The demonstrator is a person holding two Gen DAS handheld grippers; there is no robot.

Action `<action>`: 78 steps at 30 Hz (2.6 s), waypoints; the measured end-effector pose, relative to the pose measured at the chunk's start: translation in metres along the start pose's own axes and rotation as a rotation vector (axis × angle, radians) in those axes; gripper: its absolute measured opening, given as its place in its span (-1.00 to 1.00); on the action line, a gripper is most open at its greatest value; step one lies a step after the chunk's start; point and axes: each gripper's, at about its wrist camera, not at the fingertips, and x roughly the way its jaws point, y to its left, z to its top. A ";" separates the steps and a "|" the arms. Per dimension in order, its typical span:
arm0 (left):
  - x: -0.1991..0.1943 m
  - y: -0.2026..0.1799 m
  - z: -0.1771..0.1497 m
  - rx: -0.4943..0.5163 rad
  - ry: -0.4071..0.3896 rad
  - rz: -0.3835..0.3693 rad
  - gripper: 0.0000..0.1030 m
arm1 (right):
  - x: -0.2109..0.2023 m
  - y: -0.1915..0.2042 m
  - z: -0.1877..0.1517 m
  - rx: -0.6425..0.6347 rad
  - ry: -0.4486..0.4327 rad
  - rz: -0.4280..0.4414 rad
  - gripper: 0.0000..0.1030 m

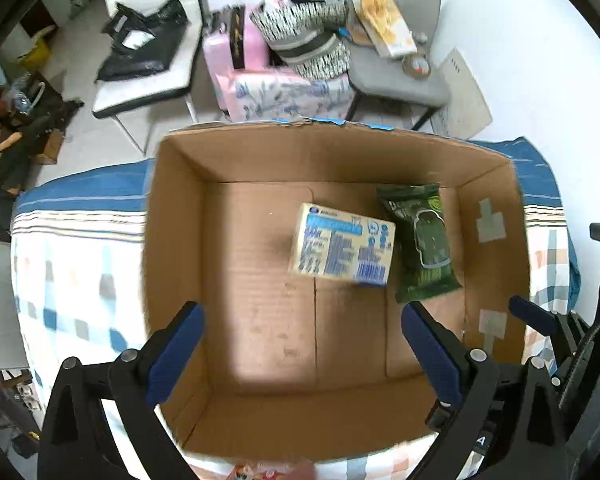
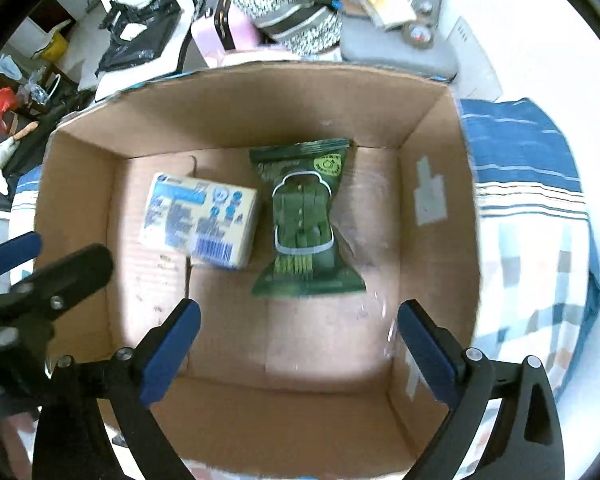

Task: Organize soft objects
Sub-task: 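Carry both items into the box and open both tools to release them, then grasp the orange seed bag with the left tool while the right tool grasps the red bag, then carry both bags over the box and open both tools to drop them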

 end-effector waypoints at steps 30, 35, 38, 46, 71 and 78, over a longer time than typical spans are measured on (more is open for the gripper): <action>-0.083 0.012 -0.163 -0.165 -0.217 0.051 0.95 | -0.091 -0.070 -0.171 0.125 -0.122 0.008 0.95; -0.039 0.024 -0.189 -0.235 -0.103 0.070 0.95 | -0.029 -0.099 -0.178 0.184 -0.018 0.035 0.95; -0.016 0.032 -0.197 -0.247 -0.051 0.105 0.95 | 0.005 -0.108 -0.174 0.217 0.026 0.050 0.95; 0.065 0.030 -0.200 -0.051 0.140 0.228 0.95 | 0.066 -0.107 -0.154 0.243 0.105 0.056 0.72; 0.112 0.004 -0.244 -0.167 0.352 -0.096 -0.12 | 0.044 -0.121 -0.234 0.195 0.178 0.065 -0.02; 0.126 -0.001 -0.280 -0.173 0.398 -0.073 -0.11 | 0.019 -0.084 -0.303 0.118 0.197 0.150 -0.02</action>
